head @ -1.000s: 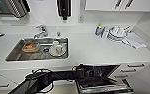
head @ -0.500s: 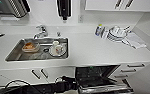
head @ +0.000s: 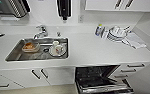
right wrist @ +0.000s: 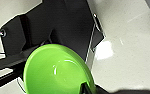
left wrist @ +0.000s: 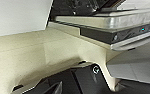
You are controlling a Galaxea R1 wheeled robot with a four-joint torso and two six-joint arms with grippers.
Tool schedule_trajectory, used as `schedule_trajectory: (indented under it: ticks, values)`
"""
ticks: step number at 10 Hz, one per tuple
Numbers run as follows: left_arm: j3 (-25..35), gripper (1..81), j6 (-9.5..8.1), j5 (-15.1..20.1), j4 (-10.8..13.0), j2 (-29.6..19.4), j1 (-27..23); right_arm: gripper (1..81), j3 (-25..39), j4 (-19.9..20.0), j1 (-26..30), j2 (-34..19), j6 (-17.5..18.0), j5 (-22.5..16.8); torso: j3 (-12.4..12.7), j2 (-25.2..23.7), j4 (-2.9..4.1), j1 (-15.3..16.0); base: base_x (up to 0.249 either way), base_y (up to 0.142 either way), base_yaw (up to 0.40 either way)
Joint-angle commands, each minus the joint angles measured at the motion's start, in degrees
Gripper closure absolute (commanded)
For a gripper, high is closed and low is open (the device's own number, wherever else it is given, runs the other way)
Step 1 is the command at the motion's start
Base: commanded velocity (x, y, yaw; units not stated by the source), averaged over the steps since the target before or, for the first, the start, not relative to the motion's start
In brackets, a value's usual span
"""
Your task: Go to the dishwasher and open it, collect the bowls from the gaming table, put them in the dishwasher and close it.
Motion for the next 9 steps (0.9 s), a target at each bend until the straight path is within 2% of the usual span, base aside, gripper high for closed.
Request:
schedule_trajectory:
  ticks: [1,3,4,5,6,9]
  values:
    - [-3.8,1.0,0.46,-10.4,10.5,-2.3,9.9,81.1,8.5,0.7,1.7,-8.4,1.6,0.4,0.0,0.0,0.0,0.0,0.0,0.0,0.0]
    - [-13.2,1.0,0.46,-21.2,11.5,-1.0,16.0,81.1,13.3,0.5,3.0,-13.6,3.5,0.8,0.0,0.0,0.0,0.0,0.0,0.0,0.0]
    - [-20.0,1.0,0.37,-26.8,11.5,1.0,18.4,81.1,15.6,0.7,3.7,-15.9,4.6,2.6,0.0,0.0,0.0,0.0,0.0,0.0,0.0]
    - [-24.7,1.0,0.37,-30.6,11.5,2.5,20.1,81.1,17.6,0.7,4.8,-17.4,5.3,2.8,0.0,0.0,0.0,0.0,0.0,0.0,0.0]
    - [-31.8,1.0,0.37,-36.3,11.4,4.7,21.7,81.1,20.6,0.7,6.0,-19.6,6.4,2.8,0.0,0.0,0.0,0.0,0.0,0.0,0.0]
    - [-51.6,1.0,0.37,-47.2,11.1,12.1,26.4,81.1,29.1,0.6,11.0,-26.6,9.7,2.2,0.0,0.0,0.0,0.0,0.0,0.0,0.0]
